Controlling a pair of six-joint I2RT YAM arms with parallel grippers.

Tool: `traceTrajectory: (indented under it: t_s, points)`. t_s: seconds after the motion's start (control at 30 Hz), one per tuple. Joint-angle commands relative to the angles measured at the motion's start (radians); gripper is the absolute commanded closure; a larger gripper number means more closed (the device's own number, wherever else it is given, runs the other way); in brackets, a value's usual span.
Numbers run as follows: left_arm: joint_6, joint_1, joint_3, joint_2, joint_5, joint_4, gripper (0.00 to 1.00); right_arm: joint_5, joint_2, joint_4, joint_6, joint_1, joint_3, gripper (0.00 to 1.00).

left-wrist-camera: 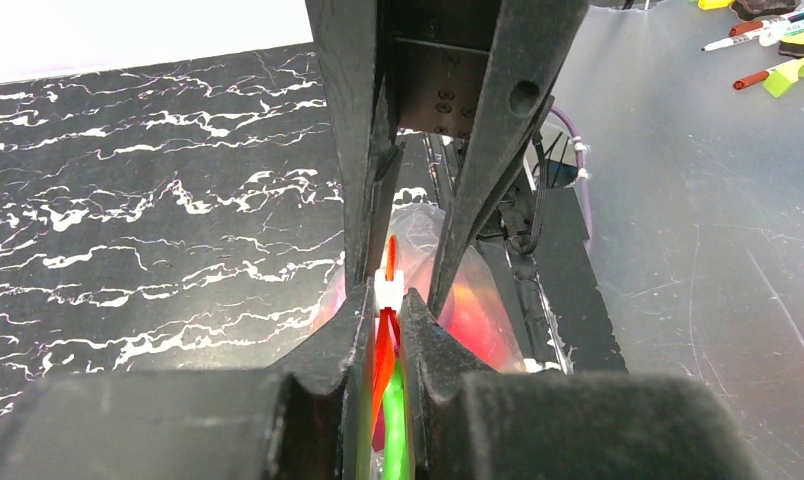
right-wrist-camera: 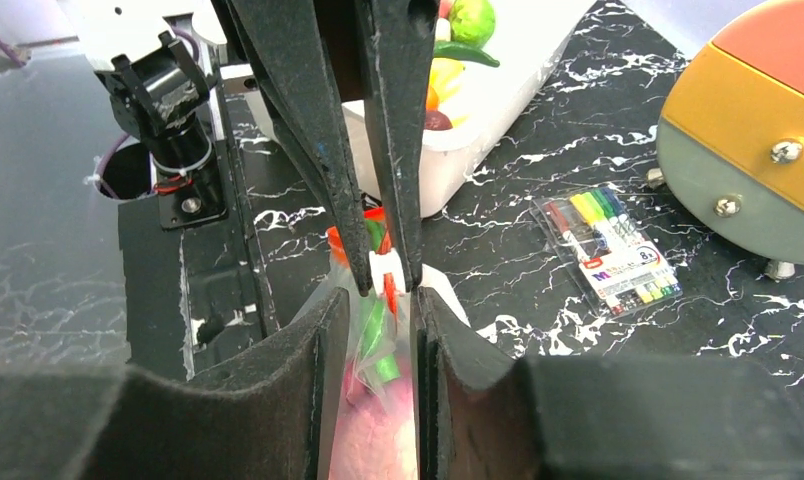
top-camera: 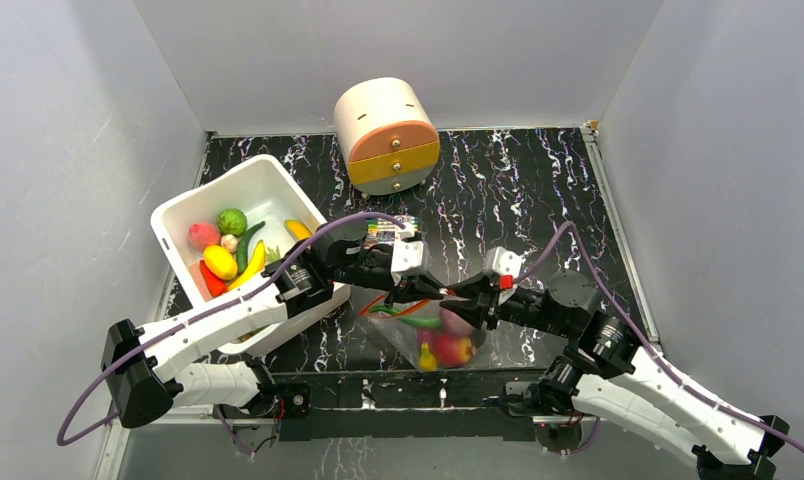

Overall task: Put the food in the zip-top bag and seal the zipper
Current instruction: Zip the zipper food storage bag.

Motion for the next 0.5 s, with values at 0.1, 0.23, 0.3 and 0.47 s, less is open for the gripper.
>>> traceTrajectory:
  t_s: [0.1,0.23,0.3,0.47]
  points:
    - [0.017,0.004,0.048,-0.018,0.021,-0.021,1.0,-0.022,0.027,0.008,-0.046,-0.002,0.051,0.99]
    - [0.001,0.004,0.01,-0.032,-0.003,0.004,1.0,0.04,0.006,0.023,-0.009,-0.001,0.08,1.0]
    - [-0.003,0.004,-0.003,-0.03,-0.013,0.001,1.0,0.048,-0.015,0.039,0.001,-0.002,0.091,1.0]
    - [0.009,0.004,-0.015,-0.028,-0.03,-0.037,1.0,0.065,-0.079,0.097,0.014,-0.002,0.053,1.0]
